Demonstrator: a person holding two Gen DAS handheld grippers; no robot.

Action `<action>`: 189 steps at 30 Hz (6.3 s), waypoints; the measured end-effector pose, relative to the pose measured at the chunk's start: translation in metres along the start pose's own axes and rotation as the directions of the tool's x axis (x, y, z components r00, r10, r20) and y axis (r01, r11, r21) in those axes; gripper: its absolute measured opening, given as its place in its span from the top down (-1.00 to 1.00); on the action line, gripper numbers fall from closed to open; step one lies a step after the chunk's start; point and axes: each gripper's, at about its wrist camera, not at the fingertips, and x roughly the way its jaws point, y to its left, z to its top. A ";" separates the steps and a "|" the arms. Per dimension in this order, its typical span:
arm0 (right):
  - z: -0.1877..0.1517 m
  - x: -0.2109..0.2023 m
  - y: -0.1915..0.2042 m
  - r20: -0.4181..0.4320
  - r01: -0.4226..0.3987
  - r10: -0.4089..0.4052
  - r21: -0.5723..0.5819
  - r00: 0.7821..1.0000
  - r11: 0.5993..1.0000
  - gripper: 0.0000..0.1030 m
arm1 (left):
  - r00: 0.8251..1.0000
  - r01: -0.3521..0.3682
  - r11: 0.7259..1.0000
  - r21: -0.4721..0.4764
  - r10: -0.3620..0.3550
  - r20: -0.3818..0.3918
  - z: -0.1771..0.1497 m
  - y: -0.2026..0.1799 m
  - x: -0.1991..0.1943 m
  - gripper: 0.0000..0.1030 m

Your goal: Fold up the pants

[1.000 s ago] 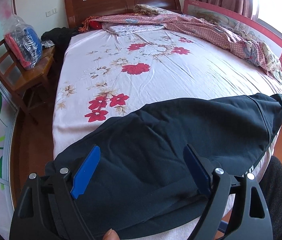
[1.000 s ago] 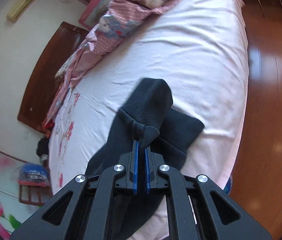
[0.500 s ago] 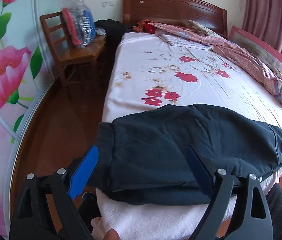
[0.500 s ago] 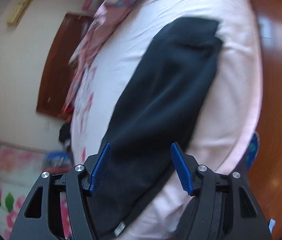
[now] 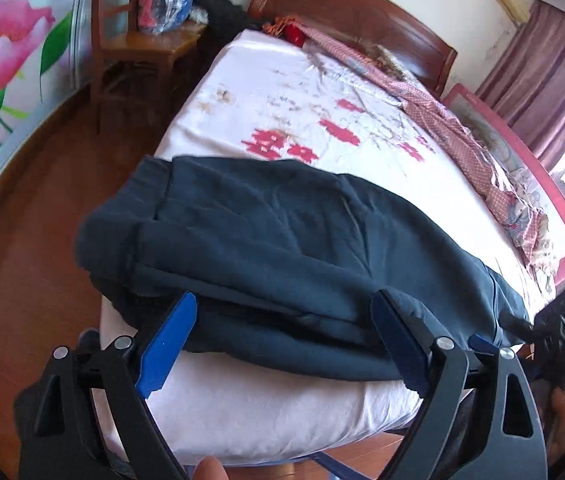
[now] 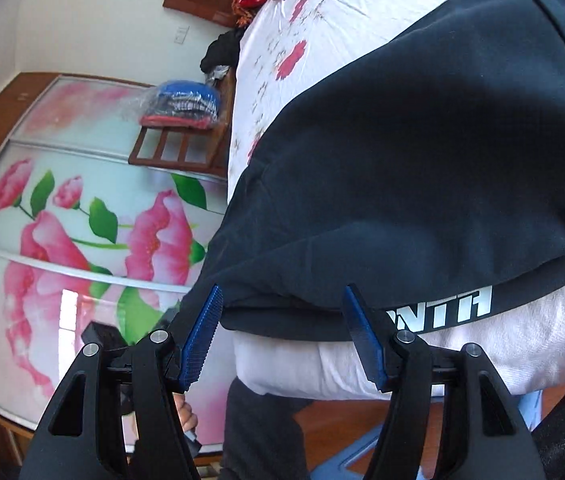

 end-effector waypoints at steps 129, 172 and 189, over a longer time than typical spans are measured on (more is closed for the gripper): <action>0.122 -0.229 -0.058 0.581 0.716 -0.590 0.017 0.561 0.698 0.83 | 0.958 -0.277 0.847 0.453 0.208 0.198 -0.034 -0.168 -0.020 -0.88; -0.066 0.020 0.043 0.448 0.668 -0.546 -0.675 0.708 0.313 -0.47 | 0.920 -0.389 0.863 0.323 0.348 0.180 -0.045 -0.092 -0.010 -0.94; -0.010 -0.047 -0.008 0.419 0.716 -0.582 -0.367 0.697 0.593 -0.47 | 0.857 -0.496 0.868 0.002 0.490 0.159 0.012 0.032 -0.050 -0.96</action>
